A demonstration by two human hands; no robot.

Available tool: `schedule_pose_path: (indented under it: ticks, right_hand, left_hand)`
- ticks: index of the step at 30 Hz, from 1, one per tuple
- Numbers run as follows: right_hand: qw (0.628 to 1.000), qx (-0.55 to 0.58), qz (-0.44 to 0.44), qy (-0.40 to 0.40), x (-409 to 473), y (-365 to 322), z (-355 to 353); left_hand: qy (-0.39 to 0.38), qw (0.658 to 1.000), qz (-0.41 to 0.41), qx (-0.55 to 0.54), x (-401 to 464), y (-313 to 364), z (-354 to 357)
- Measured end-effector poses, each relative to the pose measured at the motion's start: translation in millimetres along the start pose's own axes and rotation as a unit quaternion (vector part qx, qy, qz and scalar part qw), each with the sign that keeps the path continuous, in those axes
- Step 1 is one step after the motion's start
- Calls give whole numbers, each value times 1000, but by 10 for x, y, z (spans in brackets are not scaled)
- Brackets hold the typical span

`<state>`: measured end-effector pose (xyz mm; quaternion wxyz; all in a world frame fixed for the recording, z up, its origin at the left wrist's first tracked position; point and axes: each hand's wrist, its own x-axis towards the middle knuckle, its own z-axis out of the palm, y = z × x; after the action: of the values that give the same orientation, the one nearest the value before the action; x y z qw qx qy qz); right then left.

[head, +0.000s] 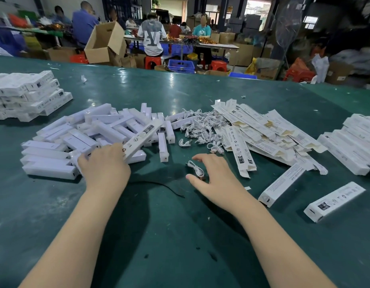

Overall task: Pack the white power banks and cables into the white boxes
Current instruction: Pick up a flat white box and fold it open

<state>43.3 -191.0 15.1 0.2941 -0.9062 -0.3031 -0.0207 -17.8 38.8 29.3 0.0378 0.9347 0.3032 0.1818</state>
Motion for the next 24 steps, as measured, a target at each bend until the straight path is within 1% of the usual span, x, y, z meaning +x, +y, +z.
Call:
schedule_pose_path:
  ticks: [1,2,3,4,5,6,7,8,9,10,11,14,16,17,18,20,21,22,24]
  right_hand:
    - [1000,9,-2,8,3,-1,8]
    - [999,27,-3,19,11,-11,19]
    - [998,61,-1,31,18,-30,29]
    - [994,103,-3,40,23,-51,38]
    - [988,147,-9,45,21,-68,46]
    - [983,174,-26,43,9,-81,55]
    - [984,166,-51,36,-3,-90,65]
    - [988,131,-79,32,-12,-99,73]
    - [989,93,-107,37,-15,-108,81]
    - [987,68,-135,55,-13,-122,83]
    - [983,57,-155,78,-8,-136,76]
    - [975,14,-175,134,2,-119,27]
    - [976,38,-158,147,5,-95,0]
    - [976,67,-146,150,8,-94,-5]
    - [974,101,-132,157,11,-105,-8]
    - [957,202,-89,190,7,-143,-48]
    - [935,276,-63,212,-6,-167,-93]
    - [908,346,-35,233,-24,-180,-145]
    - [862,421,15,282,-56,-191,-272]
  left_hand:
    - [20,999,5,-30,4,6,-13]
    - [37,995,15,-90,-9,23,-16]
    - [38,982,21,-184,-34,53,-24]
    - [13,954,14,-300,-64,97,-45]
    - [-39,908,-5,-417,-96,162,-80]
    - [-109,847,-22,-519,-147,238,-130]
    - [-187,781,-29,-595,-209,317,-170]
    - [-258,726,-33,-637,-262,383,-192]
    - [-308,686,-34,-659,-308,434,-206]
    - [-338,660,-29,-670,-338,470,-203]
    - [-353,649,-22,-674,-367,493,-206]
    - [-373,647,-40,-664,-399,521,-233]
    - [-357,636,-94,-677,-367,528,-239]
    - [-330,637,-119,-687,-340,520,-235]
    - [-292,661,-125,-679,-314,505,-227]
    - [-197,751,-78,-625,-267,454,-164]
    - [-150,783,-41,-602,-265,432,-129]
    - [-109,808,-8,-579,-264,406,-96]
    - [-34,861,42,-506,-272,360,-50]
